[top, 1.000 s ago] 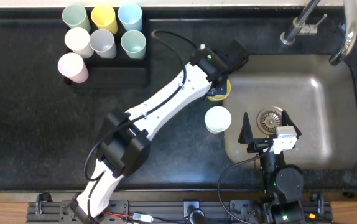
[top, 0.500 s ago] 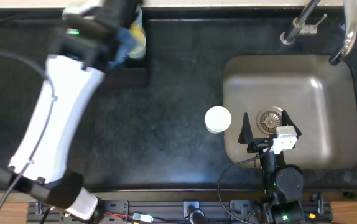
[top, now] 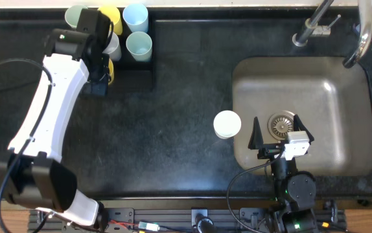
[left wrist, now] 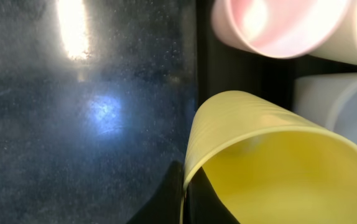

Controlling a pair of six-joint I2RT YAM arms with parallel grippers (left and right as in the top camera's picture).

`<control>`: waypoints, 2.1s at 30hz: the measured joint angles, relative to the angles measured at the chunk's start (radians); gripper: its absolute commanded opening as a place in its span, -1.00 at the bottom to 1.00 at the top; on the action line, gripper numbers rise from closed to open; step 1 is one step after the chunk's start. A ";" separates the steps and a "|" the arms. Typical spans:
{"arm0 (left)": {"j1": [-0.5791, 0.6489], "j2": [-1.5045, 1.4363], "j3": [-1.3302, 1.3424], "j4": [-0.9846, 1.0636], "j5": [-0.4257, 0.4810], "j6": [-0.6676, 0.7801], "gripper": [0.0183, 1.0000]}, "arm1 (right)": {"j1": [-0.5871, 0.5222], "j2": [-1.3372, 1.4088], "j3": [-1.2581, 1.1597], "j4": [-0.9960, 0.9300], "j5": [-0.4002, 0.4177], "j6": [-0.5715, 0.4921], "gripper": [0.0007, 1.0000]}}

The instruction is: Store Cups

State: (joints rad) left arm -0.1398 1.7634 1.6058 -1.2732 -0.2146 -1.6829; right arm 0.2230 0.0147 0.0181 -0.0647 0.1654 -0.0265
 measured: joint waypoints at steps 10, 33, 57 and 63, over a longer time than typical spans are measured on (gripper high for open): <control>0.009 0.089 -0.006 0.097 0.026 -0.013 -0.97 | 0.000 0.000 0.000 0.000 0.000 0.000 1.00; 0.009 0.142 -0.009 0.160 0.005 -0.013 -0.21 | 0.000 0.000 0.000 0.000 0.000 0.000 1.00; 0.024 -0.842 -0.705 1.419 0.087 1.536 1.00 | 0.000 0.000 0.000 0.000 0.000 0.000 1.00; 0.064 -1.144 -1.082 1.466 0.141 1.587 1.00 | 0.000 0.000 0.000 0.000 0.000 0.000 1.00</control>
State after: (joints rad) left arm -0.0757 0.6193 0.5240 0.1932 -0.0734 -0.0956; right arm 0.2230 0.0147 0.0181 -0.0647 0.1654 -0.0269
